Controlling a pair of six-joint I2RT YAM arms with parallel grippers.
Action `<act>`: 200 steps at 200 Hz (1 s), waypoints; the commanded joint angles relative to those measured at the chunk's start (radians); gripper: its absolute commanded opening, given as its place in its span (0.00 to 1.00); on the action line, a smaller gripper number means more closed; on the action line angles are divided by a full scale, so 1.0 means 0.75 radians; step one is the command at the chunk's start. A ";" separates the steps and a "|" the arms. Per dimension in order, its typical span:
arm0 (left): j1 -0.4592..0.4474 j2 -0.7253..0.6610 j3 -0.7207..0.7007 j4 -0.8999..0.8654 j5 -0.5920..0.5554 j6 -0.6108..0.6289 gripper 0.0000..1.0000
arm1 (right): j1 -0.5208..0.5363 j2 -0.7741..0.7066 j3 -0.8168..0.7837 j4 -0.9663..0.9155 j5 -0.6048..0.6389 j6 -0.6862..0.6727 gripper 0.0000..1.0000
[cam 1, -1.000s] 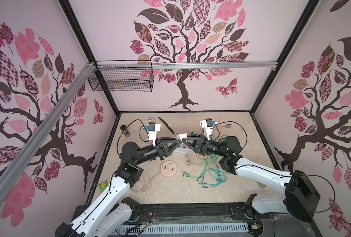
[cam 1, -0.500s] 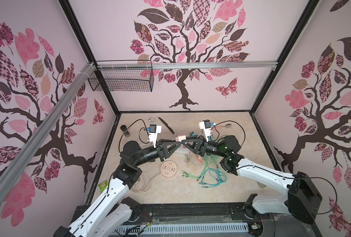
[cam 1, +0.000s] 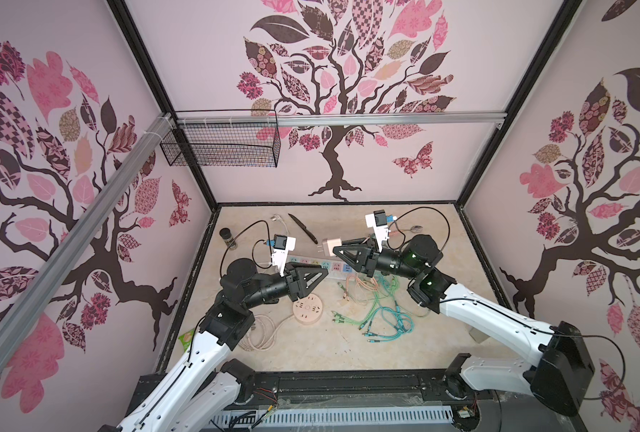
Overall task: Insert plugs into power strip
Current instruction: Pick up the plug from the middle-right of the table, then move the socket to the center of the table.
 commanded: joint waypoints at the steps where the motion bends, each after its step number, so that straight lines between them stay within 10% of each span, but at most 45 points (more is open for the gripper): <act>1: -0.002 -0.037 -0.038 -0.056 -0.017 0.038 0.53 | 0.004 -0.046 0.072 -0.080 0.016 -0.095 0.08; 99: 0.185 -0.065 -0.064 -0.493 -0.361 0.058 0.56 | -0.009 0.117 0.475 -0.751 0.335 -0.734 0.05; 200: 0.208 -0.132 -0.082 -0.731 -0.602 0.071 0.62 | -0.165 0.911 1.293 -1.020 0.322 -0.939 0.02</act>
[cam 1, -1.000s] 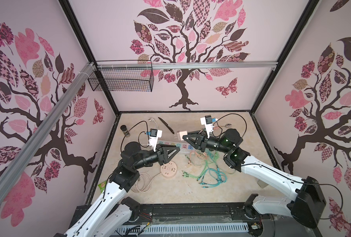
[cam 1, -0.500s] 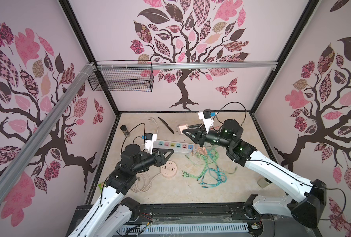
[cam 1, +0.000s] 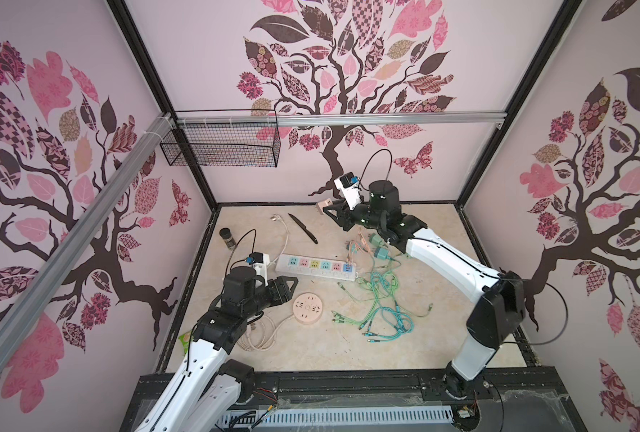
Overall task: Insert plugs into power strip
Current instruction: Move the socket to the center of the table.
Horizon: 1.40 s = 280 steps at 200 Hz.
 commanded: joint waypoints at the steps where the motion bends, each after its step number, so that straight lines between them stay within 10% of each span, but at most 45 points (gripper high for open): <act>1: 0.004 -0.044 -0.007 -0.056 -0.057 0.001 0.62 | -0.001 0.173 0.275 -0.117 -0.003 -0.096 0.02; 69: 0.004 -0.114 -0.011 -0.111 -0.069 -0.090 0.63 | 0.000 0.712 1.023 -0.336 -0.096 -0.089 0.02; 185: 0.034 0.114 0.000 0.029 -0.396 -0.210 0.61 | 0.047 0.642 0.336 -0.053 -0.091 -0.169 0.00; 224: 0.258 0.412 -0.002 0.279 -0.186 -0.257 0.42 | 0.054 0.585 0.222 -0.048 -0.063 -0.262 0.00; 280: 0.405 0.809 0.177 0.313 -0.154 -0.093 0.44 | 0.057 0.563 0.203 -0.082 -0.077 -0.342 0.00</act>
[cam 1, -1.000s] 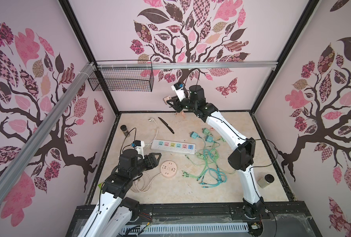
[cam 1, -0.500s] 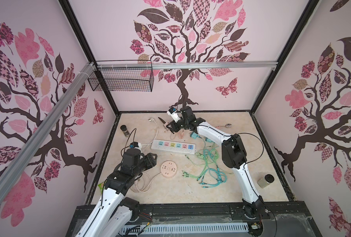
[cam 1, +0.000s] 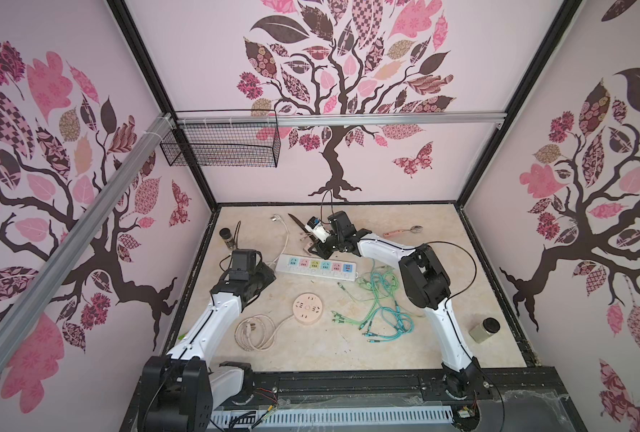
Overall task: Insert plugs into power strip
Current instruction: Move the socket to the center of the table.
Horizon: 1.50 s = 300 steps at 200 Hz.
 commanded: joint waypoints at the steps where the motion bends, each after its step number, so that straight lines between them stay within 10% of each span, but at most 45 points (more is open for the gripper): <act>1: 0.049 0.121 0.110 0.089 0.070 0.083 0.44 | 0.006 -0.127 0.025 0.003 -0.008 -0.072 0.00; 104: 0.070 0.602 0.454 -0.090 0.161 0.423 0.44 | 0.109 -0.133 0.084 -0.152 0.172 -0.303 0.00; 300: 0.043 0.758 0.366 0.143 0.422 0.550 0.28 | 0.168 0.071 0.505 -0.579 0.251 -0.467 0.00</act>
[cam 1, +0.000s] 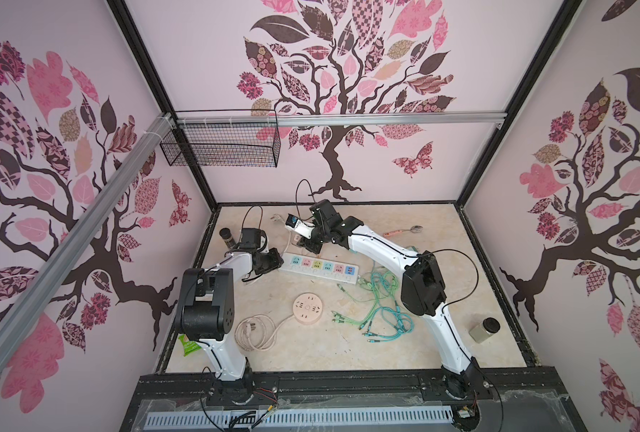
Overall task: Insert plugs into power strip
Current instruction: Move the socket to the center of the table, then insert the plug into the socket.
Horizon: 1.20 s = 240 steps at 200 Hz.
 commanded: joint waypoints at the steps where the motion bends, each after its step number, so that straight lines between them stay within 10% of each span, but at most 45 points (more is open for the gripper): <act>1: -0.030 0.028 -0.042 0.023 0.062 0.048 0.28 | 0.010 0.067 0.074 -0.091 0.015 -0.036 0.00; 240: -0.107 0.012 -0.090 0.039 0.054 0.057 0.29 | 0.038 0.112 0.042 -0.212 0.087 -0.083 0.00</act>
